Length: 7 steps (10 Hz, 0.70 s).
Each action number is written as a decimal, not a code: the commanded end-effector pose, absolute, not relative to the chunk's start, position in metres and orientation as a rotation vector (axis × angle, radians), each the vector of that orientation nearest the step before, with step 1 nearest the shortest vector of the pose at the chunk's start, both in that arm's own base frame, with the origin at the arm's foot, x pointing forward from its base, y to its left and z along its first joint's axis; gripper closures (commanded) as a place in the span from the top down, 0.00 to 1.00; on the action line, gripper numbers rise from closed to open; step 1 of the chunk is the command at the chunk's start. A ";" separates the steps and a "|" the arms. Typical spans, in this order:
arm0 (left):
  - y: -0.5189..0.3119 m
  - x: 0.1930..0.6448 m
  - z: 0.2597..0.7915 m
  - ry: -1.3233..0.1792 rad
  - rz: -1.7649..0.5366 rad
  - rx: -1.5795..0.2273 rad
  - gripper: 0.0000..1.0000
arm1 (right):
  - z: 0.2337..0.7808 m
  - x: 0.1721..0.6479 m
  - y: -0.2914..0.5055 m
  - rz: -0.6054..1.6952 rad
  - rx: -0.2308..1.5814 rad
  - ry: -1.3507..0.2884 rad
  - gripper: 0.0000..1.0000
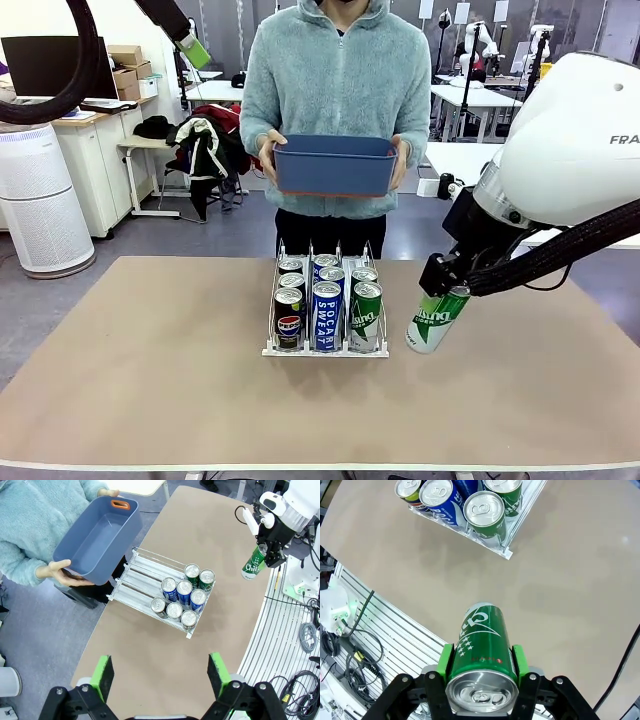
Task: Fill the beverage cans into the dispenser.
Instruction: Place the picked Sprite in the line of the Automatic Can Dispenser with the same cans.
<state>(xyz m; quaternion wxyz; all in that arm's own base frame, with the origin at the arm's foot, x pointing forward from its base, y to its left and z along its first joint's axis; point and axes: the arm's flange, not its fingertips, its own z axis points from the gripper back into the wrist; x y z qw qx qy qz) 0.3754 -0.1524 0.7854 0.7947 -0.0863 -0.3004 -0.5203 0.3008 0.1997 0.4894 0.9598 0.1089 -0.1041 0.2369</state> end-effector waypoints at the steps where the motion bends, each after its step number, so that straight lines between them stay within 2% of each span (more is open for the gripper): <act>1: -0.149 0.375 0.782 -0.654 -1.127 -0.181 1.00 | 0.478 0.305 0.213 0.413 0.221 -0.269 0.58; 7: -0.149 0.375 0.782 -0.654 -1.127 -0.181 1.00 | 0.457 0.322 0.259 0.219 0.232 -0.191 0.58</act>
